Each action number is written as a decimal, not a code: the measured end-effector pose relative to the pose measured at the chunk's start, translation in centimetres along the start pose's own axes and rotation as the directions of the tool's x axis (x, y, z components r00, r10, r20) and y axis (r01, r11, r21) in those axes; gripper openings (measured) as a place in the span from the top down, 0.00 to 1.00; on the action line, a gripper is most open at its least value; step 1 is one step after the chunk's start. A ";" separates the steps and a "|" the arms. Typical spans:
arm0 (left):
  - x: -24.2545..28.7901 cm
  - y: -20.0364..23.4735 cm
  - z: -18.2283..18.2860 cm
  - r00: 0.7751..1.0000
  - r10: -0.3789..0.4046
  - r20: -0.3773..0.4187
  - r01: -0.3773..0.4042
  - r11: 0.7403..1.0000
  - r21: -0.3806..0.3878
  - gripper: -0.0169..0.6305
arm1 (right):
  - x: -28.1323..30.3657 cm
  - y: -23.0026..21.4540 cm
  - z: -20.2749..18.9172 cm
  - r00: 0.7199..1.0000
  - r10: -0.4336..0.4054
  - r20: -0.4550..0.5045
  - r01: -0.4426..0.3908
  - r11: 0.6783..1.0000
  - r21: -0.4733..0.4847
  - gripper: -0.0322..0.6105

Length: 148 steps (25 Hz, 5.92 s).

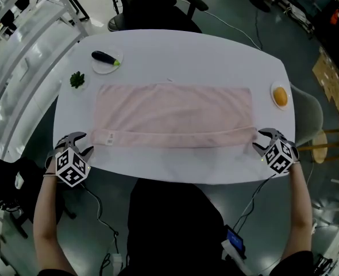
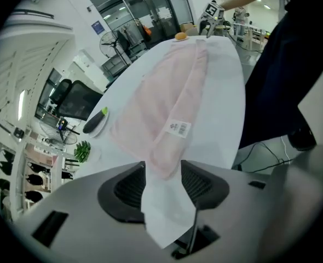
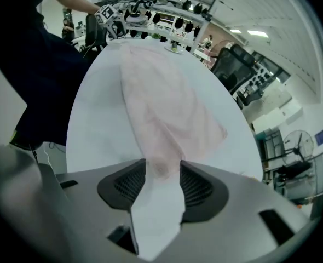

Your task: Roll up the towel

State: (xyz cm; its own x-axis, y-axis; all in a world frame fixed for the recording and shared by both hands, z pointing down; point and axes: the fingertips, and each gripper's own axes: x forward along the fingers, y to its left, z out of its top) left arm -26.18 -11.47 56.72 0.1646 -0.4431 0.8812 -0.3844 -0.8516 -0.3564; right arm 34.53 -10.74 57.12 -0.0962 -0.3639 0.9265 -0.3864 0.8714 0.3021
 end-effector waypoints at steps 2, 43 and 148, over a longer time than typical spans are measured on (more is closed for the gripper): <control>0.3 -1.6 -0.3 1.000 -0.027 -0.011 0.027 0.998 0.049 0.63 | 0.7 0.9 0.0 1.000 0.010 -0.019 -0.011 0.999 -0.047 0.63; 3.1 -4.5 -3.9 0.965 -0.131 -0.229 0.190 0.946 0.261 0.94 | 2.6 6.4 -3.0 0.943 0.222 -0.250 -0.294 0.906 -0.304 0.91; 5.0 -0.2 -1.1 0.958 -0.191 -0.214 0.227 0.961 0.160 0.91 | 3.7 1.1 -1.5 0.919 0.365 -0.147 -0.372 0.928 -0.021 0.85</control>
State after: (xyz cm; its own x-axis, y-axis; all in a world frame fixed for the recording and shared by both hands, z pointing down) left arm -26.26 -13.16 61.53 0.0364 -0.2017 0.9788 -0.1863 -0.9636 -0.1917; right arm 35.08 -10.64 61.23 -0.0947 0.0316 0.9950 -0.3041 0.9508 -0.0592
